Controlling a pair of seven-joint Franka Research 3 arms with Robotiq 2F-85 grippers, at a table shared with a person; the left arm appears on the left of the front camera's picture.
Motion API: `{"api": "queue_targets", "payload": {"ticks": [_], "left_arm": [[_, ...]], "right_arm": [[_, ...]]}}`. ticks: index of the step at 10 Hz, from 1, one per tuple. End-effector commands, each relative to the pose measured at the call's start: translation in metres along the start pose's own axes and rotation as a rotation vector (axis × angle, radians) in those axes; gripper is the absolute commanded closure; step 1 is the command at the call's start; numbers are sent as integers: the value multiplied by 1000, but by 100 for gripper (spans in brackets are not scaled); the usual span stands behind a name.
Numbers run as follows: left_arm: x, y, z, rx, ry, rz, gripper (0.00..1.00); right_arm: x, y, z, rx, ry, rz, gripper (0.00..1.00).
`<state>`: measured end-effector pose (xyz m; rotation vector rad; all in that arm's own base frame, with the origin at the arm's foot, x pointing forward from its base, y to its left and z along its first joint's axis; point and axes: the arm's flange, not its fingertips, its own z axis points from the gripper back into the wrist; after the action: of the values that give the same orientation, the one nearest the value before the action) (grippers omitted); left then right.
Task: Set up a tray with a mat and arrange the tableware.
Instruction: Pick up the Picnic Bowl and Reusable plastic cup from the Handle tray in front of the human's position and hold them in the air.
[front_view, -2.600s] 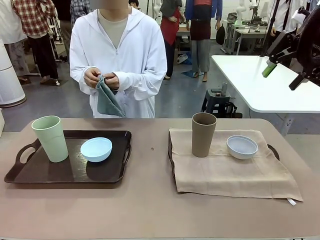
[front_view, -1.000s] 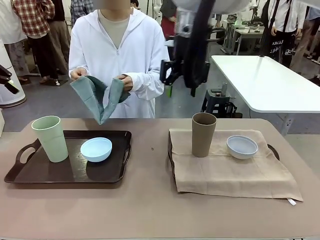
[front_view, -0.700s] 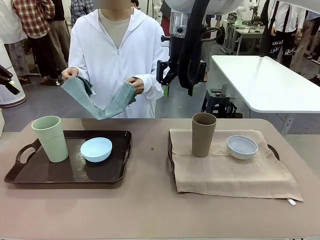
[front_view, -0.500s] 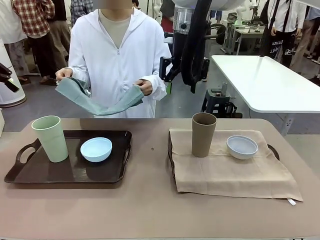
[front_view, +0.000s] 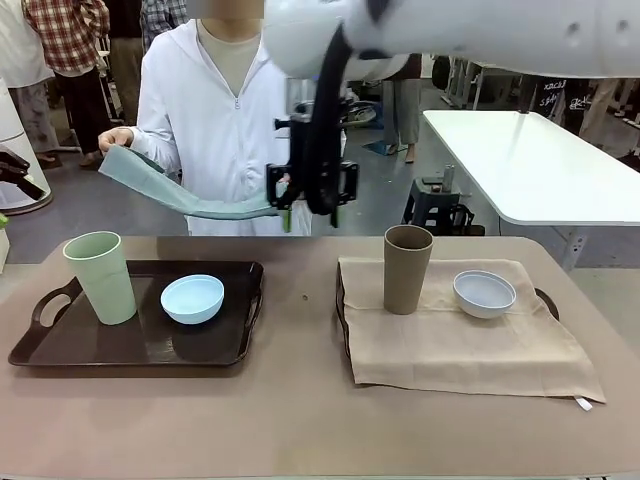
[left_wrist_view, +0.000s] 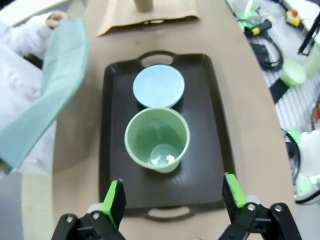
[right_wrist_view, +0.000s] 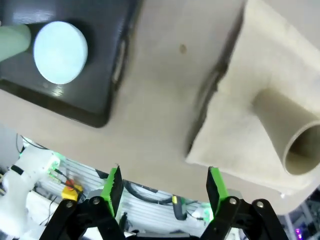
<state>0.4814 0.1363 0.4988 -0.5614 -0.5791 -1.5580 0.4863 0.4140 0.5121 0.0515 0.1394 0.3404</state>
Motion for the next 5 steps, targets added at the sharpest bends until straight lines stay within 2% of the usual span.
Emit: {"api": "queue_targets", "payload": {"ticks": [1, 3, 5], "left_arm": [[-18, 11, 19, 16, -59, -10, 0], [-36, 17, 11, -9, -95, 16, 0], [-45, 18, -4, -61, -109, 37, 0]], "right_arm": [[23, 29, 11, -38, -2, 7, 14], [39, 53, -10, -16, -10, -22, 14], [47, 61, -28, -23, -3, -56, 14]]}}
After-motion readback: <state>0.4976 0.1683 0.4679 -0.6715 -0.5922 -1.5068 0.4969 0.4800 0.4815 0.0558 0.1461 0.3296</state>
